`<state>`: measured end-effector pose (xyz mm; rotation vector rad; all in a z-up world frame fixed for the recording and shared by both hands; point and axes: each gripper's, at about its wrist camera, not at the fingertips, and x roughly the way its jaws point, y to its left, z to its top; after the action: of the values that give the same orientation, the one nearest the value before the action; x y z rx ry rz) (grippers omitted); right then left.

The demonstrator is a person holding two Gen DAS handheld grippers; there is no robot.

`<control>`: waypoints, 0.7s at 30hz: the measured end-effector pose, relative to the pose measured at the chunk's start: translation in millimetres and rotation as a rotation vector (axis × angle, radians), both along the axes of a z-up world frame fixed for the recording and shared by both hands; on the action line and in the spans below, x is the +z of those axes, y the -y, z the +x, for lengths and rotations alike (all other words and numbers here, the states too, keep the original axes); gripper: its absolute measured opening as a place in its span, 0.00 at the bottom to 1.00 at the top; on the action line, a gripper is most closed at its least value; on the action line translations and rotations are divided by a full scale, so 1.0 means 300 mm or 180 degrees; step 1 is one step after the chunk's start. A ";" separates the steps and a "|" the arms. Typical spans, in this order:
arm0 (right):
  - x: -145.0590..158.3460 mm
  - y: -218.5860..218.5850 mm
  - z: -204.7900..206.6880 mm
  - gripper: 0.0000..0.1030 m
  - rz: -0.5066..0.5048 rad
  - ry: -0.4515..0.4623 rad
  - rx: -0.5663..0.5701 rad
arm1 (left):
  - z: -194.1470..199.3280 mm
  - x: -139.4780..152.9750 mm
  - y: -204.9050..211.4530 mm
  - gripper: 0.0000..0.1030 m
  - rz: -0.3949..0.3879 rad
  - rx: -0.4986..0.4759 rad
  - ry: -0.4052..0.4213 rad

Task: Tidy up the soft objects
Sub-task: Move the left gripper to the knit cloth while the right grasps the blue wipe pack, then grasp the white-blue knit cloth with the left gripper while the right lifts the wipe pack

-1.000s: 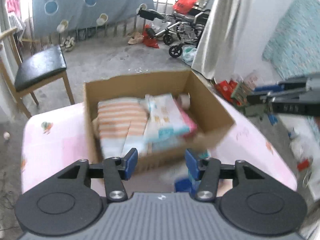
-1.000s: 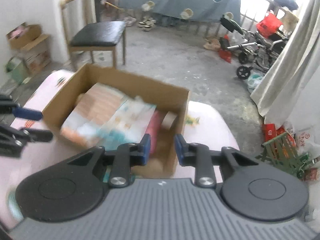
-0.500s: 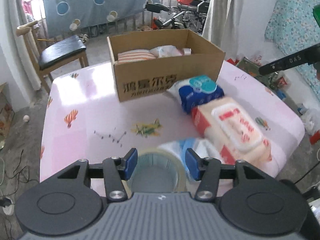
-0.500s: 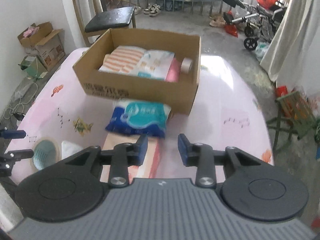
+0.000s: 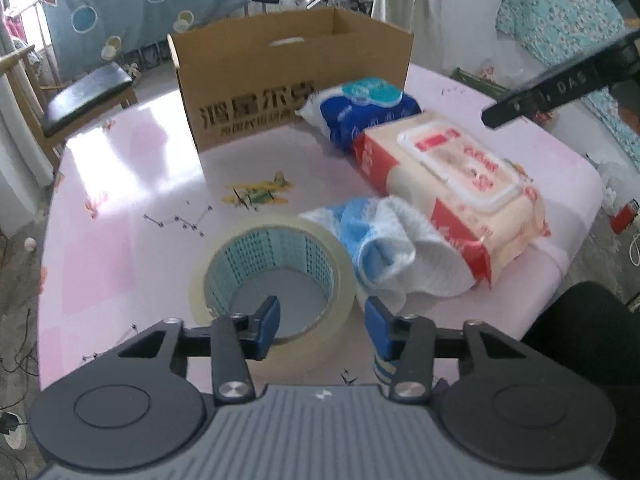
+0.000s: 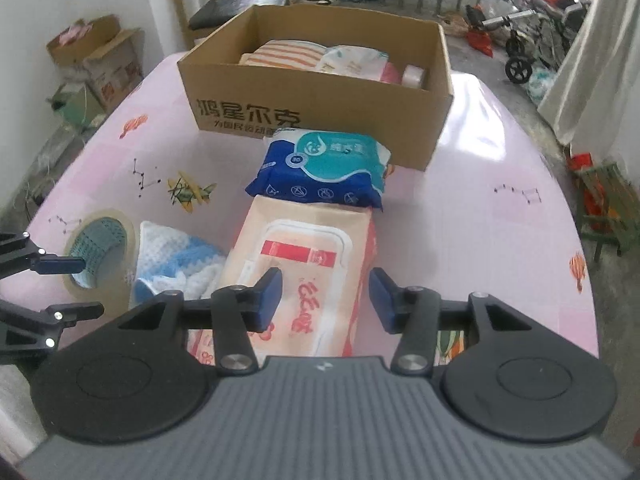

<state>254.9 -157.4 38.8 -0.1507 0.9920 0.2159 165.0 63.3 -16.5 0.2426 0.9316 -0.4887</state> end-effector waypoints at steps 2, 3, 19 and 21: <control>-0.006 -0.005 0.025 0.50 -0.0048 0.0026 0.0004 | 0.009 -0.031 -0.002 0.40 -0.0022 -0.0006 -0.0043; -0.010 -0.004 0.042 0.51 -0.0031 0.0016 -0.0018 | 0.009 -0.040 -0.003 0.39 -0.0039 -0.0022 -0.0033; -0.163 -0.031 0.500 0.70 0.0268 -0.0282 -0.0426 | 0.071 -0.110 0.006 0.23 -0.0081 -0.0032 -0.0196; -0.184 -0.067 0.547 0.76 0.0077 -0.0313 -0.0290 | 0.072 -0.110 0.005 0.23 -0.0093 -0.0044 -0.0202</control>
<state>419.0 -137.3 -16.5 -0.0730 1.0913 0.1529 186.5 61.9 -49.7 0.2081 0.9845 -0.5249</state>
